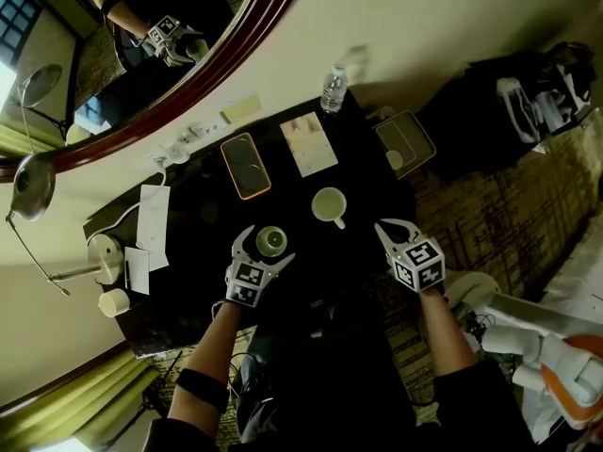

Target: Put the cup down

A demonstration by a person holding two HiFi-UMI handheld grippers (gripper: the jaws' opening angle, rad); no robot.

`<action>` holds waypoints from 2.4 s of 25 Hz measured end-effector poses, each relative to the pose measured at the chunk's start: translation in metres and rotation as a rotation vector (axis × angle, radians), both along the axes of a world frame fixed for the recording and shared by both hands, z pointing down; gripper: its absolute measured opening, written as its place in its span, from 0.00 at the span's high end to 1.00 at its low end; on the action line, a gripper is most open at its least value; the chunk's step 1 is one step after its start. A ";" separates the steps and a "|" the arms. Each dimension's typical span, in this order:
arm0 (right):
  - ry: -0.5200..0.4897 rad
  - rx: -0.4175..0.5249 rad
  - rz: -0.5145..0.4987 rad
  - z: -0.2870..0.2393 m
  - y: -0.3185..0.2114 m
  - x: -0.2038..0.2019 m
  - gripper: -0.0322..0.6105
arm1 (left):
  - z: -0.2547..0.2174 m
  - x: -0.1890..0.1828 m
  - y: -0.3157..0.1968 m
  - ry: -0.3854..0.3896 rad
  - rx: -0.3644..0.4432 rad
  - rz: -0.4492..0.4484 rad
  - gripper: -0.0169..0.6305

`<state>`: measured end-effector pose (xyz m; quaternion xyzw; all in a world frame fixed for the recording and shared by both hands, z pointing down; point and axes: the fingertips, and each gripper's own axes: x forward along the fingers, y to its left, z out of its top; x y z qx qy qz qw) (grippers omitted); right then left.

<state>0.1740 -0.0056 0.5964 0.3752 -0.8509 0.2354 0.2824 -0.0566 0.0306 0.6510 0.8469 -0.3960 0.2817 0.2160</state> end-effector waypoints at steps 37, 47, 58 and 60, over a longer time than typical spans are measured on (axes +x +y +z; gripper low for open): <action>-0.159 0.088 -0.437 -0.062 -0.031 -0.182 0.93 | -0.072 -0.063 -0.182 -0.035 0.137 -0.059 0.36; -0.226 0.114 -0.589 -0.059 -0.028 -0.259 0.93 | -0.016 -0.098 -0.245 -0.063 0.165 -0.063 0.36; -0.243 0.089 -0.575 -0.047 -0.028 -0.253 0.93 | -0.002 -0.098 -0.265 -0.059 0.180 -0.090 0.36; -0.253 0.103 -0.555 -0.049 -0.031 -0.247 0.93 | -0.001 -0.097 -0.265 -0.057 0.180 -0.101 0.36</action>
